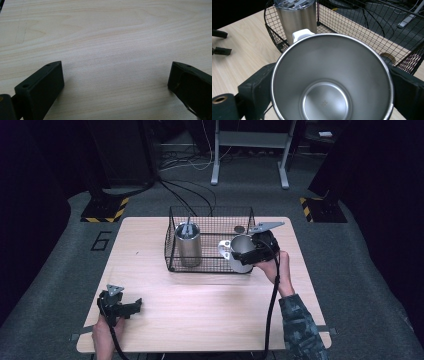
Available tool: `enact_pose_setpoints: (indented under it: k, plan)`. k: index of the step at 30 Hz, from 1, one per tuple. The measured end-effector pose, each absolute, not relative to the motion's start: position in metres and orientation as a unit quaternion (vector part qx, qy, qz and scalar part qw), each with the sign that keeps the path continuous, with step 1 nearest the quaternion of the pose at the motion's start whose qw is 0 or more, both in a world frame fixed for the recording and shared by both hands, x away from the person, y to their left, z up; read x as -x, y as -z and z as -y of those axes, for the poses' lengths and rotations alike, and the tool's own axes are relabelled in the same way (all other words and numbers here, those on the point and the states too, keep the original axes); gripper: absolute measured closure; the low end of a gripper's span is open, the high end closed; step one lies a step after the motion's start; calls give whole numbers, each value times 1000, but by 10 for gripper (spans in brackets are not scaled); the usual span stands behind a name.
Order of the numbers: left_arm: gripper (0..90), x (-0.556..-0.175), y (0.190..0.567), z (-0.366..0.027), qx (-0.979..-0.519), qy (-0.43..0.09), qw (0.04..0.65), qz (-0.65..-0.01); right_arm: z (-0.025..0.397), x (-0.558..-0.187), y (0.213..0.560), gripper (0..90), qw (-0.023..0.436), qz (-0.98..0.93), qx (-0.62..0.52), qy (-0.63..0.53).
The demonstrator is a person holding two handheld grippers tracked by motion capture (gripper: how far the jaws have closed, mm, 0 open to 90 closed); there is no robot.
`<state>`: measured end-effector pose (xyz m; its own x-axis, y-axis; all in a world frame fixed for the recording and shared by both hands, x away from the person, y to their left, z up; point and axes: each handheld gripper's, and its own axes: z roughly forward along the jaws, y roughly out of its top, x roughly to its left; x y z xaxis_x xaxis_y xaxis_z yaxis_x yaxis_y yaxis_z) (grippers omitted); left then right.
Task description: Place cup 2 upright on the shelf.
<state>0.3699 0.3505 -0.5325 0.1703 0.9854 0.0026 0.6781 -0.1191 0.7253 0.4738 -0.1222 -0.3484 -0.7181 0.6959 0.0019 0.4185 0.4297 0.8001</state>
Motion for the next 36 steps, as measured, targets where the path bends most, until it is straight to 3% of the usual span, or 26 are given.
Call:
enact_pose_setpoints:
  k: [36]
  plan:
    - [5,-370,532,-351,-705,-254,300,-591,93,-525,341,58,187,-829,-353,-393]
